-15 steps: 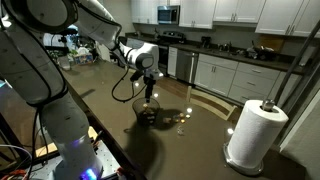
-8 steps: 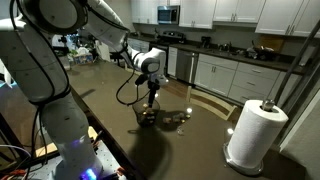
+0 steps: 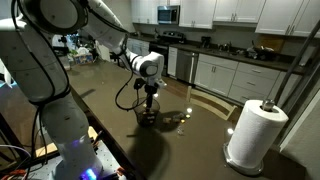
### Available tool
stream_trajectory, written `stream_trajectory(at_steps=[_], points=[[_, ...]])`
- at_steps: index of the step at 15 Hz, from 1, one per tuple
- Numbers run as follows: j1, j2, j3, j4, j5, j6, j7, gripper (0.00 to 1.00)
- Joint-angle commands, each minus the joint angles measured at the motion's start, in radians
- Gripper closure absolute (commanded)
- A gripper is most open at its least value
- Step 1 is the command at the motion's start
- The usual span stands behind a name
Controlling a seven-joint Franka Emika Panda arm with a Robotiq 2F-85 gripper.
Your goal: Take some candy out of the bowl and put it on the table
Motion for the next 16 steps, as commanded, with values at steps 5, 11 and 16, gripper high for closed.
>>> stream_trajectory(at_steps=[5,11,16], points=[[-0.018,0.015,-0.012,-0.073,-0.065,0.195,-0.166,0.00],[-0.008,0.081,-0.008,-0.005,-0.014,0.254,-0.269,0.00],[-0.007,0.152,-0.015,0.084,0.076,0.193,-0.305,0.00]])
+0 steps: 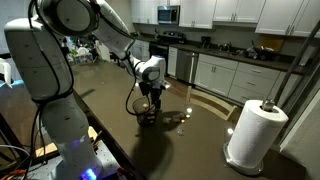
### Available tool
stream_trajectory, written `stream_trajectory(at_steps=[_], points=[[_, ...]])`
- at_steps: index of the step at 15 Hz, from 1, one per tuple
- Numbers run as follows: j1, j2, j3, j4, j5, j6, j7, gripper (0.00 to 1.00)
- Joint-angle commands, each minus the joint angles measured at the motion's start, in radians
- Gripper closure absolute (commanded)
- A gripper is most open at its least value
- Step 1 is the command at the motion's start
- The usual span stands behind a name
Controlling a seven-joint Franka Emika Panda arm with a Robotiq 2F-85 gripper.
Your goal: Take some candy out of the bowl and put it on the table
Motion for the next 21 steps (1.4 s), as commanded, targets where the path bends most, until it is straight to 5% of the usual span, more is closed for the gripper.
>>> stream_trajectory(at_steps=[1,9,21], points=[[-0.006,0.068,-0.004,0.078,0.096,-0.052,-0.059,0.00],[-0.007,0.106,-0.012,0.112,0.177,-0.129,-0.054,0.00],[-0.006,0.084,-0.015,0.044,0.187,-0.071,-0.065,0.00]])
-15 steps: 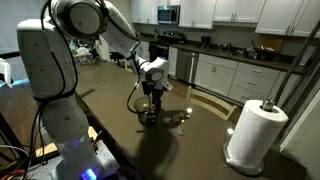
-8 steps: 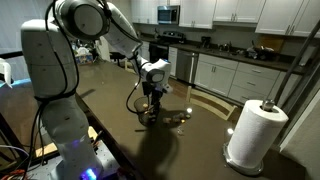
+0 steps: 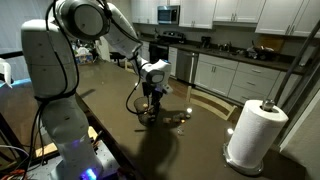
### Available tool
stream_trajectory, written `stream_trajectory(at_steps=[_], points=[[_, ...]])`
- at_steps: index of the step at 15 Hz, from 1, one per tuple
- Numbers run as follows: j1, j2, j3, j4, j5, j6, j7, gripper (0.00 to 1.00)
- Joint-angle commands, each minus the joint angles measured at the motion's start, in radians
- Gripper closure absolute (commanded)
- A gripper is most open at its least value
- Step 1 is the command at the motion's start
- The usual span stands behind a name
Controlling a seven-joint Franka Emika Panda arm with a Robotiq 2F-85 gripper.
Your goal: Take some candy out of the bowl and put it on the table
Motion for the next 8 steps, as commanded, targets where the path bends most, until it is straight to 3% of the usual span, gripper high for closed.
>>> stream_trajectory(at_steps=[1,8], points=[[-0.006,-0.028,-0.003,-0.049,0.029,0.007,-0.047,0.00],[-0.001,-0.116,0.001,-0.141,0.011,0.038,-0.011,0.00]])
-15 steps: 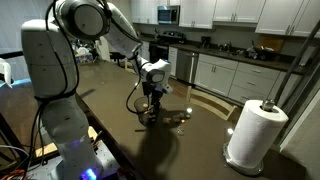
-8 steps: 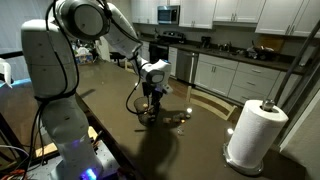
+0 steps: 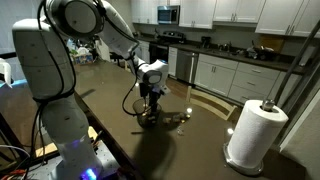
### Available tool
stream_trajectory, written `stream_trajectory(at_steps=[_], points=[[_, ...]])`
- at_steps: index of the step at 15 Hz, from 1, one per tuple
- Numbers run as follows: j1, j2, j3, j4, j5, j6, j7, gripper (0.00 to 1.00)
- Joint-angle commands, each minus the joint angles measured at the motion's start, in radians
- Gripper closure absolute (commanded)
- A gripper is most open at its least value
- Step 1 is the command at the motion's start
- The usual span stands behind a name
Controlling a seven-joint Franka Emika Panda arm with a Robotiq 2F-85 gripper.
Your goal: Take some candy out of the bowl and put it on the table
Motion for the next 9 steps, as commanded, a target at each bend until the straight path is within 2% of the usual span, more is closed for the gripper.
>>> stream_trajectory(at_steps=[1,9], points=[[-0.001,-0.011,0.001,-0.013,0.000,0.002,0.000,0.00],[0.005,-0.058,0.009,-0.058,-0.018,0.026,0.020,0.00]])
